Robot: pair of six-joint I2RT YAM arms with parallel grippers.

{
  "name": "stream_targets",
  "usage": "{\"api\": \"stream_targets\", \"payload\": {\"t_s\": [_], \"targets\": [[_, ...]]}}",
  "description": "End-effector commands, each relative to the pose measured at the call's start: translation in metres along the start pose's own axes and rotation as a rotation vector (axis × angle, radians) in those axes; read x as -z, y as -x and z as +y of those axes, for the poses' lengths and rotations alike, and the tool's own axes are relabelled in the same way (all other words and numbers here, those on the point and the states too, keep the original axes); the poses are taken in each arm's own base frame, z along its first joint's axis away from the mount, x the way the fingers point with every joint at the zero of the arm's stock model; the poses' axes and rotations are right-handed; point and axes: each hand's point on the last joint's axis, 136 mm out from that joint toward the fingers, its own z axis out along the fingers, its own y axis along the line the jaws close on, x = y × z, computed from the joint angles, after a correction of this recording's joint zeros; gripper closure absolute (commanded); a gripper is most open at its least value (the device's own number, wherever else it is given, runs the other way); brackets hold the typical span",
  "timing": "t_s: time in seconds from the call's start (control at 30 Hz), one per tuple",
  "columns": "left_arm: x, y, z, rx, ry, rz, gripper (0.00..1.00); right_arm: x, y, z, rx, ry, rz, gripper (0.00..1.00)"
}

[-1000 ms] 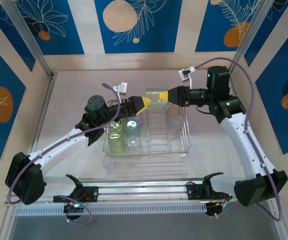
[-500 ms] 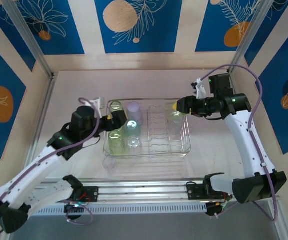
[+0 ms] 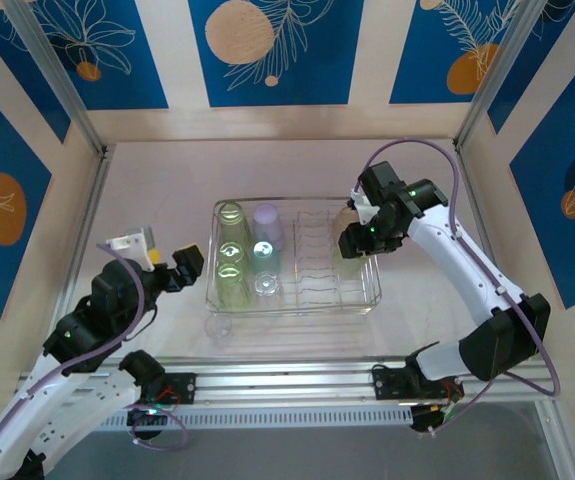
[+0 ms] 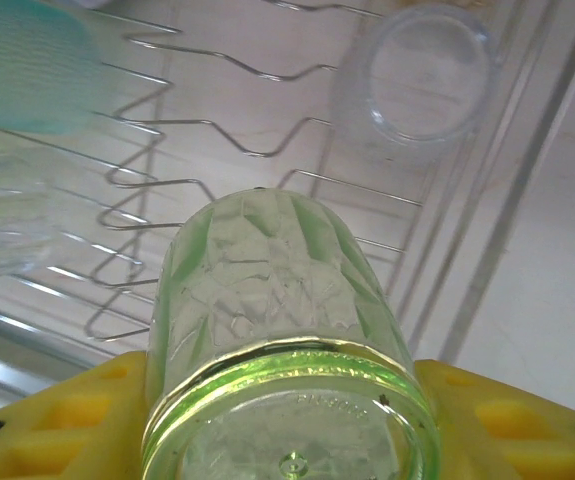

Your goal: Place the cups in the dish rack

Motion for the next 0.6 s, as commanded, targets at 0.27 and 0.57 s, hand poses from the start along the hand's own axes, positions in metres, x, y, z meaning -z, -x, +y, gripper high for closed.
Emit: {"api": "stream_targets", "payload": {"t_s": [0.27, 0.57], "targets": [[-0.001, -0.005, 0.017, -0.038, 0.07, -0.016, 0.0, -0.037, -0.01, -0.009, 0.123, -0.126, 0.052, 1.0], [0.0, -0.008, 0.022, -0.046, 0.086, -0.015, 0.0, -0.059, -0.006, -0.02, 0.185, -0.23, 0.066, 1.0]]}}
